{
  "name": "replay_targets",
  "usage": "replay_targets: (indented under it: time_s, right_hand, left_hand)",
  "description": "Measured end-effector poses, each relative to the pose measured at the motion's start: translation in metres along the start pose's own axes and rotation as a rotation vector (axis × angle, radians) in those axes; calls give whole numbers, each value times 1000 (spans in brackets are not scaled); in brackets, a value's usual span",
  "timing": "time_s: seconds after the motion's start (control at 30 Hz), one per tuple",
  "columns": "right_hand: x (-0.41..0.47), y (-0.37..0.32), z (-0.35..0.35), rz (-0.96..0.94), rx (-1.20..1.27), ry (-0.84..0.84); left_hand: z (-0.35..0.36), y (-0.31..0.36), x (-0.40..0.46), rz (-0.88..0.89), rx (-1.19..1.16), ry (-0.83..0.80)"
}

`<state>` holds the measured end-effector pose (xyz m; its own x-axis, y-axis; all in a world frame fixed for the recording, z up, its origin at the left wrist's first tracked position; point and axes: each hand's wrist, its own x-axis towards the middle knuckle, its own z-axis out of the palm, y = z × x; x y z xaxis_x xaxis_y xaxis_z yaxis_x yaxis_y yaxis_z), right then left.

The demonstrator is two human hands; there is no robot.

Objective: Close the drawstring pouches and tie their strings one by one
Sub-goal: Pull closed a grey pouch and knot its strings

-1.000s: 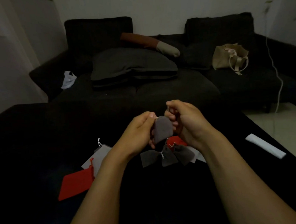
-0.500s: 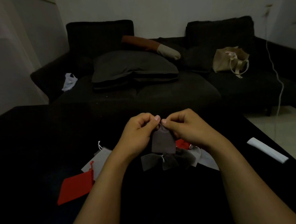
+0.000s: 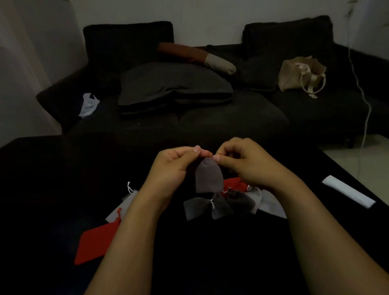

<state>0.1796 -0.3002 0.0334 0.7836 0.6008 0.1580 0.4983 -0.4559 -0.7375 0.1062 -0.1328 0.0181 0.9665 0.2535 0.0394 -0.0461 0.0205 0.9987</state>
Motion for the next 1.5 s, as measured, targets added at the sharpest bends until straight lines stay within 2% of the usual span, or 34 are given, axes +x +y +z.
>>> replay_targets:
  time_s: [0.13,0.37,0.47,0.6,0.9,1.17,1.27,1.4,1.5]
  right_hand:
    - [-3,-1,-4,-54,100,36]
    - [-5,-12,-3,-111,126,137]
    - [-7,-15,-5,-159,60,62]
    - [-9,-15,-2,-185,10,-26]
    - [-6,-17,3,-171,-92,-121]
    - [-9,-18,0,-136,27,-218]
    - [-11,-22,-2,-115,169,-262]
    - [-12,-24,-3,-55,473,-327]
    - [-14,-19,-6,-33,536,-341]
  left_hand:
    - [-9,1,-4,71,81,-52]
    - [-7,2,-9,208,222,-55]
    - [-9,3,-8,221,286,-75]
    - [-17,9,-9,176,497,-169]
    - [-19,11,-10,124,599,-188]
    - [-22,13,-14,97,429,-226]
    - [-19,16,-17,94,257,-195]
    - [-12,14,-16,-21,-35,-172]
    - [-5,6,-14,-106,-162,-188]
